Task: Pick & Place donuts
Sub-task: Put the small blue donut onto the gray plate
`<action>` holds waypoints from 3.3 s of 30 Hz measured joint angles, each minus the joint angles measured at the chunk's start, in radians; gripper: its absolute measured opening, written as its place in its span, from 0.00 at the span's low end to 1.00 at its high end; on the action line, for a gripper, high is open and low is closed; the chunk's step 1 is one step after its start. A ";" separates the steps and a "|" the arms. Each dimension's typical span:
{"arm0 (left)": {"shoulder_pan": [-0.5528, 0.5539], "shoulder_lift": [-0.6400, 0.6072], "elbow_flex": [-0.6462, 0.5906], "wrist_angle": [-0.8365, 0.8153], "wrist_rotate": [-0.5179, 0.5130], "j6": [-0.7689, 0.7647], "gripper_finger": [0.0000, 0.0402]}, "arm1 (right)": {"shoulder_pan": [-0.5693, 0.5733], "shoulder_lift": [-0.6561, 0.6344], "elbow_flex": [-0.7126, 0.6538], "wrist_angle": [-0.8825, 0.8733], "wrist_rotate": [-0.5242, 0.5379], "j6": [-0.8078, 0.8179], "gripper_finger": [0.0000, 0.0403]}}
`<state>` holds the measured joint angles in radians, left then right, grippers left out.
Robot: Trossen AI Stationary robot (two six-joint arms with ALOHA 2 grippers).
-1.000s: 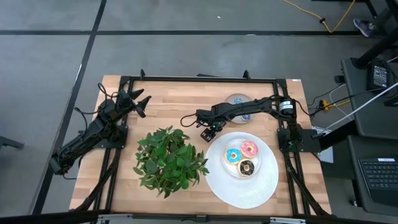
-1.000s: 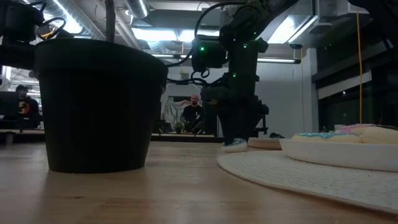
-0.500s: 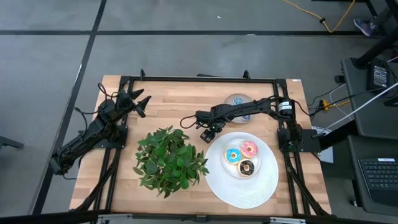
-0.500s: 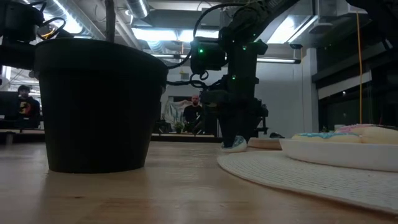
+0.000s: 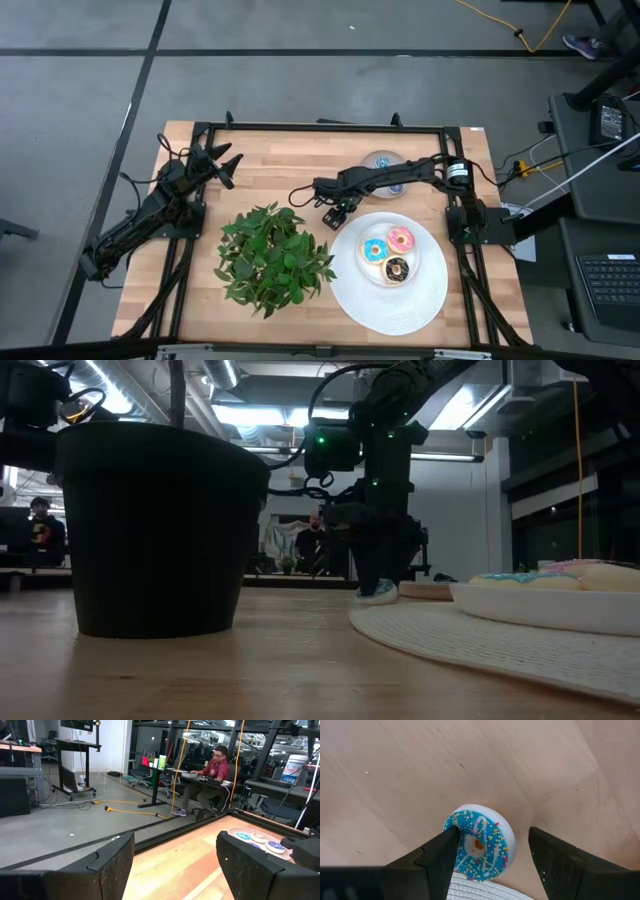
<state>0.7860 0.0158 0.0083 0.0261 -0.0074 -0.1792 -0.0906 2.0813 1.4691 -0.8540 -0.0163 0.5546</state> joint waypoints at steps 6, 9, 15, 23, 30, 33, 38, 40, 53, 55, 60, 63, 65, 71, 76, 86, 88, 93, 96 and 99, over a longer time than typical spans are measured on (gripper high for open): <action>0.000 0.000 0.000 0.000 0.000 0.000 0.67 | -0.003 0.000 0.030 -0.065 0.017 -0.013 0.61; 0.000 0.000 0.000 0.000 0.000 0.000 0.67 | -0.004 0.000 0.033 -0.101 0.051 -0.015 0.61; 0.000 0.000 0.000 0.000 0.000 0.000 0.67 | -0.004 -0.019 0.033 -0.118 0.064 -0.017 0.61; 0.000 0.000 0.000 0.000 0.000 0.000 0.67 | -0.029 -0.067 0.034 -0.134 0.112 -0.016 0.61; 0.000 0.000 0.000 0.000 0.000 0.001 0.67 | -0.028 -0.067 -0.028 -0.148 0.091 -0.011 0.61; 0.000 0.000 0.000 0.000 0.000 0.000 0.67 | -0.024 -0.067 -0.036 -0.145 0.086 -0.016 0.61; 0.000 0.000 0.000 0.000 0.000 0.000 0.67 | -0.016 -0.067 -0.036 -0.102 0.078 -0.035 0.61; 0.000 0.000 0.000 0.000 0.000 0.000 0.67 | -0.015 -0.067 -0.036 -0.106 0.073 -0.035 0.61; 0.000 0.000 0.000 0.000 0.000 0.000 0.67 | 0.007 -0.067 -0.013 -0.105 0.079 -0.040 0.61; 0.000 0.000 0.000 0.000 0.000 0.000 0.67 | 0.011 -0.067 -0.008 -0.099 0.078 -0.043 0.61; 0.000 0.000 0.000 0.000 0.000 0.000 0.67 | 0.018 -0.067 -0.012 -0.092 0.075 -0.041 0.61; 0.000 0.000 0.000 0.000 0.000 0.000 0.67 | 0.019 -0.067 -0.034 -0.078 0.075 -0.041 0.61; 0.000 0.000 0.000 0.000 0.000 0.000 0.67 | 0.019 -0.067 -0.047 -0.061 0.075 -0.041 0.61; 0.000 0.000 0.000 0.000 0.000 0.000 0.67 | 0.019 -0.067 -0.071 -0.008 0.075 -0.052 0.61; 0.000 0.000 0.000 0.000 0.000 0.000 0.67 | 0.019 -0.067 -0.073 -0.001 0.075 -0.066 0.59; 0.000 0.000 0.000 0.000 0.000 0.000 0.67 | 0.019 -0.067 -0.073 -0.002 0.070 -0.068 0.34; 0.000 0.000 0.000 0.000 0.000 0.000 0.67 | 0.019 -0.067 -0.073 -0.002 0.069 -0.067 0.30; 0.000 0.000 0.000 0.000 0.000 0.000 0.67 | 0.019 -0.067 -0.073 0.000 0.068 -0.069 0.23; 0.000 0.000 0.000 0.000 0.000 0.000 0.67 | 0.019 -0.067 -0.073 0.004 0.068 -0.070 0.20; 0.000 0.000 0.000 0.000 0.000 0.000 0.67 | 0.019 -0.067 -0.073 0.008 0.068 -0.070 0.16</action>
<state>0.7862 0.0154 0.0083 0.0257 -0.0072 -0.1795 -0.0715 2.0144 1.3960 -0.8464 0.0513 0.4847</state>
